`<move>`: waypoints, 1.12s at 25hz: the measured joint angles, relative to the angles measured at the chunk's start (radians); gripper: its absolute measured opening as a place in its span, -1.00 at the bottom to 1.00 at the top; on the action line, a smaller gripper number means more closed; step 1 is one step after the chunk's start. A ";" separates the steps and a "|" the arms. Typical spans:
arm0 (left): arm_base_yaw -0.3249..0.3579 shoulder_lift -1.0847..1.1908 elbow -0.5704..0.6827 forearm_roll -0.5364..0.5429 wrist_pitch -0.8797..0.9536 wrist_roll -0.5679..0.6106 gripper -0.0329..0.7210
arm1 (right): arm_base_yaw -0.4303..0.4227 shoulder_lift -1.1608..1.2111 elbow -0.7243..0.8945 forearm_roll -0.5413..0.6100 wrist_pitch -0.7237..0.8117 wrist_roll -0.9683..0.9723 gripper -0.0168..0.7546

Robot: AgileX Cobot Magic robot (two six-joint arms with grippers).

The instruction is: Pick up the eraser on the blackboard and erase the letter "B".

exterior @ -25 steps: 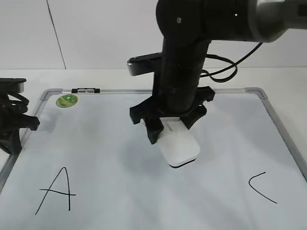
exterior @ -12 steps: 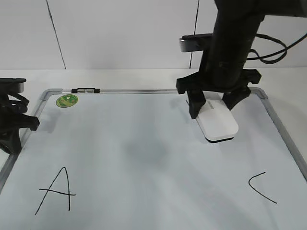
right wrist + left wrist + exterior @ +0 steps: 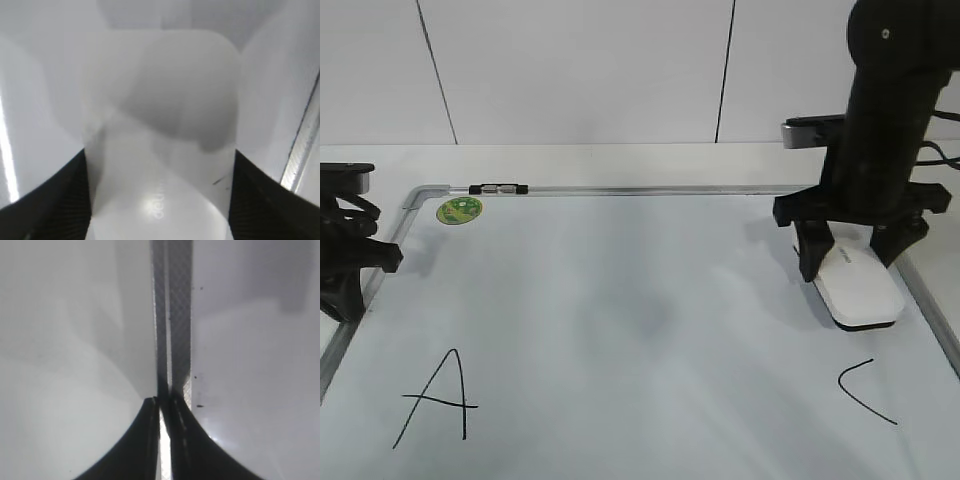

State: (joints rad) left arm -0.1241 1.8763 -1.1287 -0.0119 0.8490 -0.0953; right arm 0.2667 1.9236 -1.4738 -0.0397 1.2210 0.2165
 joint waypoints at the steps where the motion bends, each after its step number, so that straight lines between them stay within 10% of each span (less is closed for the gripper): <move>1: 0.000 0.000 0.000 0.000 0.000 0.000 -0.86 | -0.018 0.000 0.010 -0.002 0.000 -0.004 0.44; 11: 0.000 0.000 0.000 0.000 0.000 0.000 -0.86 | -0.210 -0.007 0.031 0.101 -0.031 -0.154 0.44; 28: 0.000 0.000 0.000 0.000 0.001 0.002 -0.85 | -0.230 0.005 0.057 0.116 -0.099 -0.236 0.44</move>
State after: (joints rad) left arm -0.1241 1.8763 -1.1287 -0.0119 0.8496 -0.0935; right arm 0.0367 1.9284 -1.4171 0.0759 1.1225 -0.0193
